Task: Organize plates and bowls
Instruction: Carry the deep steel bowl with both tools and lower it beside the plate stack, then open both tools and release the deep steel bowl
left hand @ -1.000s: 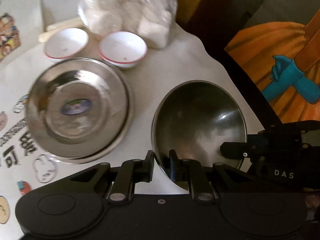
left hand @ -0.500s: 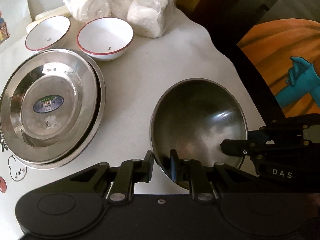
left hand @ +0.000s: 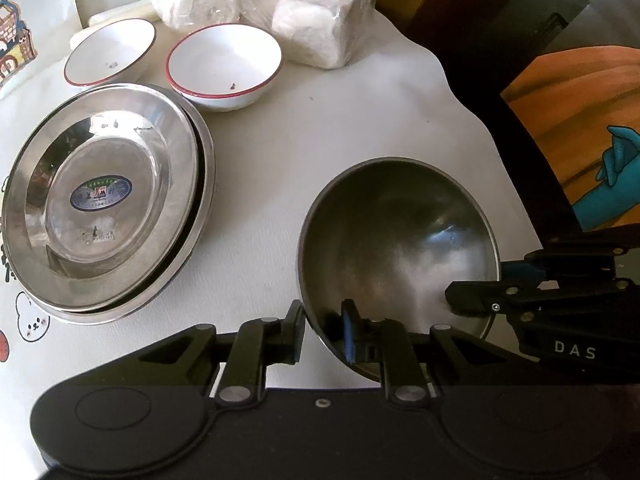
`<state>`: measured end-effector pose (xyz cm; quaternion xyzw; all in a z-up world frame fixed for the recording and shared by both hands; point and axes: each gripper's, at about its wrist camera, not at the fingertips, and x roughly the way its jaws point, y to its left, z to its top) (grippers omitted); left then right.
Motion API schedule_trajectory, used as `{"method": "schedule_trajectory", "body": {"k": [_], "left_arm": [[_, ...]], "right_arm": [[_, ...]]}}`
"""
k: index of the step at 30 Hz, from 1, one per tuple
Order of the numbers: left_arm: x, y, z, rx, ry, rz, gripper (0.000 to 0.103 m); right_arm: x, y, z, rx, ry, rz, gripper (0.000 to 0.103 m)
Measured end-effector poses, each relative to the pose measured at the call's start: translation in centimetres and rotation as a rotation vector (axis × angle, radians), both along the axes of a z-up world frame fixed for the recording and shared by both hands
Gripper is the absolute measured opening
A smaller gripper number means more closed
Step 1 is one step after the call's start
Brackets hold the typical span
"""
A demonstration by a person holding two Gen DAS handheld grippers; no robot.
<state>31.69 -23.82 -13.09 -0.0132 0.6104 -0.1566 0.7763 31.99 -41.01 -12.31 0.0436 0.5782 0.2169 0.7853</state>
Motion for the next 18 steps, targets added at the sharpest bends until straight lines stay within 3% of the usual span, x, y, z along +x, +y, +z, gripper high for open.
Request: {"method": "schedule_trajectory", "body": {"k": [6, 10, 12, 18], "left_arm": [[-0.3, -0.2, 0.2, 0.007, -0.002, 0.006, 0.025], [-0.4, 0.1, 0.5, 0.007, -0.016, 0.017, 0.042], [-0.5, 0.3, 0.8, 0.007, -0.024, 0.020, 0.057], [-0.7, 1.0, 2.2, -0.004, -0.064, 0.003, 0.082]], "right_arm": [[-0.2, 0.0, 0.1, 0.006, -0.005, 0.008, 0.027], [-0.3, -0.2, 0.4, 0.004, -0.019, 0.010, 0.032], [-0.3, -0.3, 0.7, 0.001, -0.027, 0.009, 0.034], [-0.3, -0.6, 1.5, -0.004, -0.044, 0.004, 0.056]]}}
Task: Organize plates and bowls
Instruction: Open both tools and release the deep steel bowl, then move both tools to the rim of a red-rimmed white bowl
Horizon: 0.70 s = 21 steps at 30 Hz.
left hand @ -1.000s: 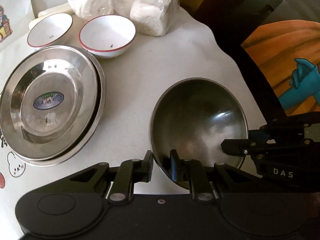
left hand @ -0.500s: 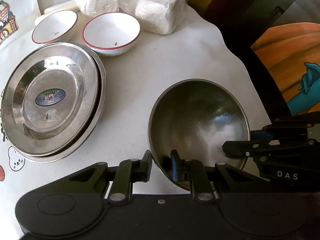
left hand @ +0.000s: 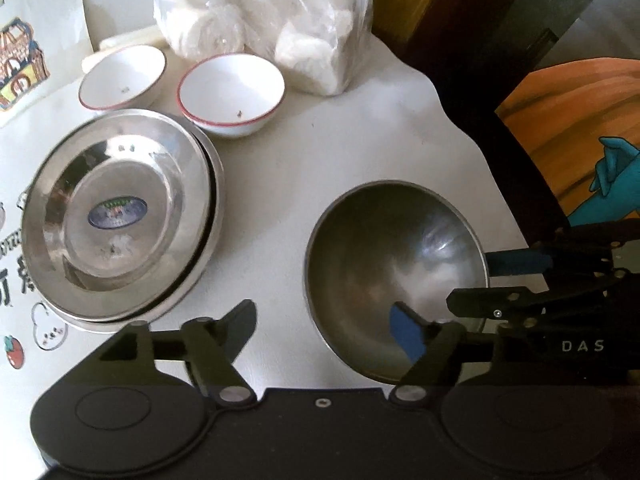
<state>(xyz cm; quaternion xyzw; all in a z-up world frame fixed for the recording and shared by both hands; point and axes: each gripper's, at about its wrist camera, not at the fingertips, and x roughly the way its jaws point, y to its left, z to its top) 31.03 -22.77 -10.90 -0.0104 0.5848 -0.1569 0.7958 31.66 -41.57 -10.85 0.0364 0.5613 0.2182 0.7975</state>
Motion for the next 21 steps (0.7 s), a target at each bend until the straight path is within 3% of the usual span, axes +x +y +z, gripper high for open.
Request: {"method": "schedule_trajectory", "body": {"k": [4, 6, 9, 16, 21], "left_arm": [[0.0, 0.6, 1.1, 0.009, -0.015, 0.014, 0.087], [0.1, 1.1, 1.5, 0.005, -0.013, 0.035, 0.099], [0.4, 2.2, 2.2, -0.006, -0.012, 0.073, 0.102], [2.5, 5.4, 3.5, 0.020, -0.055, 0.175, 0.102], [5.0, 6.8, 4.6, 0.056, -0.115, 0.195, 0.102]], "right_arm": [[0.0, -0.2, 0.8, -0.005, -0.022, -0.008, 0.083], [0.0, -0.1, 1.2, -0.001, -0.030, -0.012, 0.090], [0.3, -0.1, 1.6, 0.007, -0.035, -0.016, 0.098], [1.2, 0.6, 2.2, 0.016, -0.062, -0.020, 0.103], [2.5, 0.9, 2.0, 0.019, -0.077, -0.050, 0.103]]}}
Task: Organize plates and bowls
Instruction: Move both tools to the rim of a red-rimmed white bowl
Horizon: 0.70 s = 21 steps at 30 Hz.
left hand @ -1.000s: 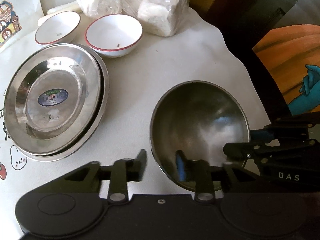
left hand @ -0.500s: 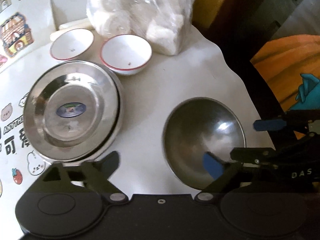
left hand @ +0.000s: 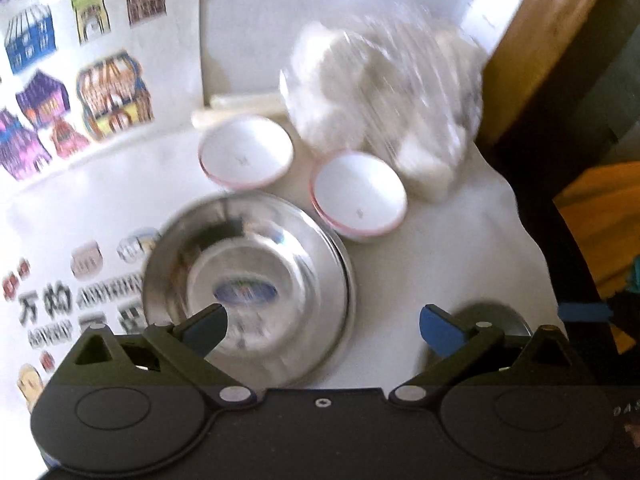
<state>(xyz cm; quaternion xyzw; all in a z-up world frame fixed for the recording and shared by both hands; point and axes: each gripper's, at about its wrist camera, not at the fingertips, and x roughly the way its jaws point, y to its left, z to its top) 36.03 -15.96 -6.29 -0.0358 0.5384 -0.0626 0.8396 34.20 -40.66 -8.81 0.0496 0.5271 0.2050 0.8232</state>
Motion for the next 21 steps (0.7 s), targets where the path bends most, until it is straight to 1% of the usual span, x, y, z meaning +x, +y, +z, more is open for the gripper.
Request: {"method": "schedule_trajectory", "body": {"k": [4, 7, 11, 15, 18, 21], "left_arm": [[2.5, 0.4, 0.2, 0.022, -0.025, -0.004, 0.102], [4.7, 0.2, -0.1, 0.011, -0.042, -0.020, 0.102], [7.3, -0.4, -0.7, 0.006, -0.047, -0.066, 0.102], [9.5, -0.9, -1.7, 0.005, -0.022, -0.086, 0.102], [10.7, -1.4, -2.4, -0.020, 0.010, -0.103, 0.102], [11.6, -1.6, -3.1, -0.054, 0.043, -0.088, 0.102]], "right_arm": [[1.6, 0.2, -0.1, 0.012, -0.016, -0.032, 0.103], [3.0, 0.3, -0.2, 0.025, -0.032, -0.050, 0.103], [4.5, 0.6, -0.8, 0.040, -0.044, -0.068, 0.103], [5.9, 1.0, -1.7, 0.049, -0.034, -0.085, 0.103], [6.6, 1.2, -2.0, 0.057, -0.032, -0.101, 0.103], [7.2, 1.2, -2.4, 0.069, -0.025, -0.116, 0.103]]}}
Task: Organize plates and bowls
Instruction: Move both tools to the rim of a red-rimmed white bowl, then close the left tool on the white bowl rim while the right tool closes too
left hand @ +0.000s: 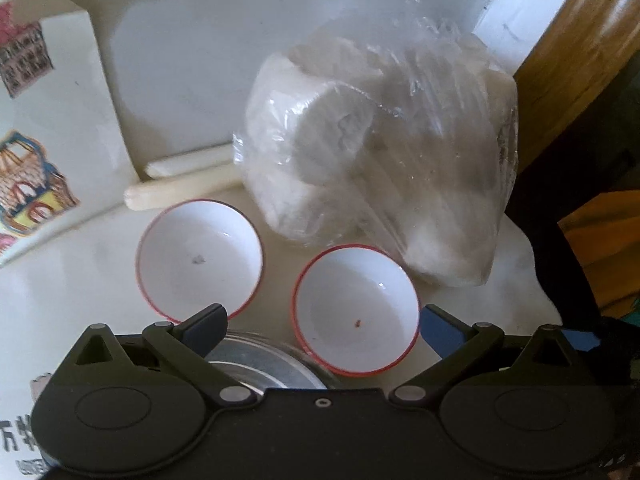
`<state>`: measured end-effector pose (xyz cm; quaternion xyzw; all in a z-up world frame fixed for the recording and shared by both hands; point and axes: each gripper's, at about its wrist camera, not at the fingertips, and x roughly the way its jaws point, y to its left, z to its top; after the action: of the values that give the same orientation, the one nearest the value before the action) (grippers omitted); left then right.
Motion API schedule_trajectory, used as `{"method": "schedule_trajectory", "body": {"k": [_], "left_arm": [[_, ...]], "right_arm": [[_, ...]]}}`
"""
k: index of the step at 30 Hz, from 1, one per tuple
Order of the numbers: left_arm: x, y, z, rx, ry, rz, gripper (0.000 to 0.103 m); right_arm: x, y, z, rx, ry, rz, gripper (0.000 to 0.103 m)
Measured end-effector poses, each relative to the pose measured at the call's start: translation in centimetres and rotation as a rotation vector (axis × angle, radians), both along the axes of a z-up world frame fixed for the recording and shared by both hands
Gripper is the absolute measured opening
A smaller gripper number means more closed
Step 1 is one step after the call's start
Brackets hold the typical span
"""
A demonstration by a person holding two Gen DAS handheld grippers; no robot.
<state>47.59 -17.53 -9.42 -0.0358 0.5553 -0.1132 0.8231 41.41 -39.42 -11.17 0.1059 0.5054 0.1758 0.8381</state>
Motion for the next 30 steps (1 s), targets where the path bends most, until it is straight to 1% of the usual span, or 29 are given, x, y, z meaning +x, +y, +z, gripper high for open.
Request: {"method": "schedule_trajectory", "body": {"k": [2, 6, 7, 8, 11, 12, 14, 15, 16, 17, 20, 22, 24, 26, 28, 29, 30], "left_arm": [[0.2, 0.1, -0.4, -0.023, 0.010, 0.021, 0.102], [0.8, 0.4, -1.4, -0.045, 0.042, 0.036, 0.094], [0.9, 0.5, -1.6, -0.055, 0.047, 0.031, 0.092], [1.0, 0.4, -1.7, -0.058, 0.049, 0.028, 0.088], [1.1, 0.5, -2.0, -0.066, 0.058, 0.021, 0.082], [1.3, 0.4, -1.9, -0.074, 0.059, 0.019, 0.078], [1.4, 0.5, -2.0, -0.082, 0.062, 0.012, 0.072], [1.5, 0.4, -2.0, -0.085, 0.065, 0.010, 0.068], [1.6, 0.4, -2.1, -0.086, 0.069, 0.012, 0.066], [1.7, 0.4, -2.1, -0.087, 0.074, 0.014, 0.063], [2.0, 0.5, -2.1, -0.055, 0.082, 0.026, 0.055], [2.3, 0.4, -2.1, -0.040, 0.085, 0.031, 0.050], [2.5, 0.1, -2.3, -0.025, 0.095, 0.037, 0.043], [2.7, -0.1, -2.7, -0.003, 0.111, 0.046, 0.037], [2.7, 0.0, -3.0, 0.001, 0.118, 0.060, 0.034], [2.9, 0.1, -3.2, 0.000, 0.118, 0.069, 0.033], [2.9, 0.3, -3.3, 0.000, 0.119, 0.078, 0.029]], "right_arm": [[0.4, 0.1, -0.1, 0.007, 0.004, -0.005, 0.103], [1.5, 0.4, -0.5, 0.032, 0.013, -0.018, 0.103], [1.9, 0.5, -0.6, 0.039, 0.016, -0.018, 0.103], [2.2, 0.7, -0.7, 0.046, 0.019, -0.018, 0.103], [2.9, 1.4, -0.7, 0.059, 0.019, -0.005, 0.102], [3.1, 1.6, -0.7, 0.061, 0.019, 0.003, 0.100], [3.6, 2.1, -0.7, 0.056, 0.017, 0.014, 0.096], [3.8, 2.3, -0.7, 0.055, 0.017, 0.018, 0.093], [4.0, 2.5, -0.7, 0.057, 0.019, 0.021, 0.089], [4.2, 2.7, -0.8, 0.057, 0.021, 0.023, 0.088], [4.9, 3.3, -0.9, 0.056, 0.025, 0.027, 0.081], [5.2, 3.7, -1.0, 0.055, 0.029, 0.029, 0.072], [5.6, 4.1, -1.2, 0.056, 0.035, 0.031, 0.064], [5.9, 4.5, -1.4, 0.061, 0.043, 0.030, 0.061], [6.1, 4.9, -1.6, 0.073, 0.053, 0.028, 0.054], [6.3, 5.1, -1.7, 0.079, 0.059, 0.028, 0.052], [6.4, 5.3, -1.9, 0.084, 0.064, 0.027, 0.050]]}}
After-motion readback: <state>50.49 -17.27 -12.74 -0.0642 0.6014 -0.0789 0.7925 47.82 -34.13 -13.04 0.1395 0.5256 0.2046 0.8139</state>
